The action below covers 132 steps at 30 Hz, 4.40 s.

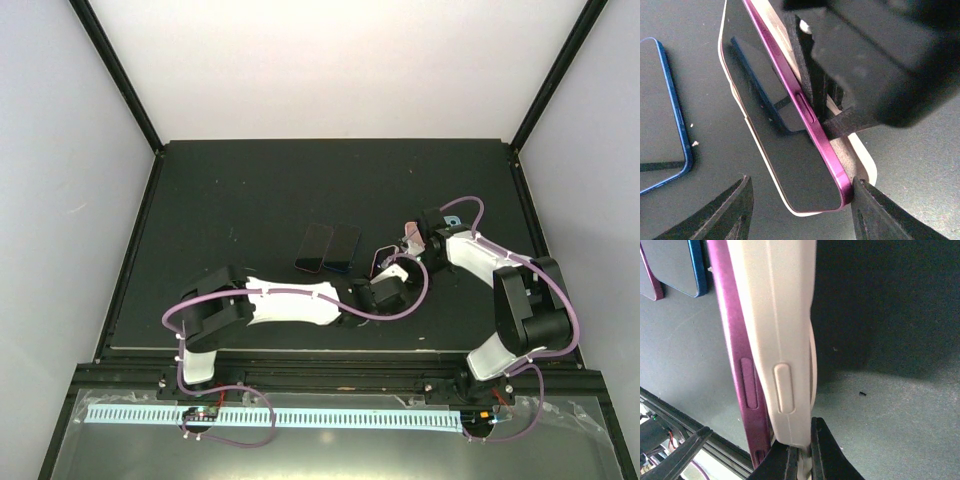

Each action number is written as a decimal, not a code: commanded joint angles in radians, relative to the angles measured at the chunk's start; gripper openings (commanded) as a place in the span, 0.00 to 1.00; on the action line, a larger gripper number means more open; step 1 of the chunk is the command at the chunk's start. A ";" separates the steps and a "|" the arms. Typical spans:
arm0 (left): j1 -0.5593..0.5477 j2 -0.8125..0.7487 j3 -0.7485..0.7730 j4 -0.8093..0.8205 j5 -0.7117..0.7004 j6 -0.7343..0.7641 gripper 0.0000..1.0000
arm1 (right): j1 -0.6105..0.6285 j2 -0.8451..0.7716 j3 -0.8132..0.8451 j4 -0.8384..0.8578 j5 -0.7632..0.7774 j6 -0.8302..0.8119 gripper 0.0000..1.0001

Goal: Take the phone out of the phone case

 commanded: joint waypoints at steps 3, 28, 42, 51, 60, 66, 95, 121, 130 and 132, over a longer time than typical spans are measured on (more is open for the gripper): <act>-0.017 0.068 0.099 -0.093 -0.141 0.043 0.56 | -0.004 0.012 0.007 0.045 -0.012 -0.006 0.01; -0.042 0.108 0.161 -0.300 -0.436 0.003 0.02 | -0.020 -0.087 -0.019 0.069 0.015 -0.033 0.01; 0.005 -0.290 -0.251 0.112 -0.317 -0.016 0.02 | -0.020 -0.344 -0.079 0.166 0.278 -0.116 0.01; 0.036 -0.514 -0.391 0.132 -0.417 0.033 0.01 | -0.020 -0.481 -0.148 0.320 0.155 -0.311 0.01; 0.203 -0.528 -0.361 -0.080 -0.513 0.107 0.02 | -0.040 -0.569 -0.136 0.355 -0.047 -0.475 0.01; 0.251 -0.419 -0.338 -0.052 -0.577 0.341 0.02 | -0.046 -0.600 -0.154 0.365 0.005 -0.481 0.01; 0.361 -0.065 -0.265 -0.058 -0.512 0.407 0.27 | -0.080 -0.580 -0.138 0.353 -0.018 -0.482 0.01; 0.359 -0.567 -0.101 -0.292 -0.072 0.211 0.58 | -0.083 -0.497 -0.115 0.321 0.075 -0.468 0.01; 0.388 -0.690 -0.035 -0.261 -0.062 0.399 0.81 | -0.083 -0.145 0.133 0.030 0.012 -0.541 0.10; 0.429 -0.697 -0.108 -0.222 -0.039 0.397 0.82 | -0.084 -0.047 0.184 -0.034 0.008 -0.557 0.12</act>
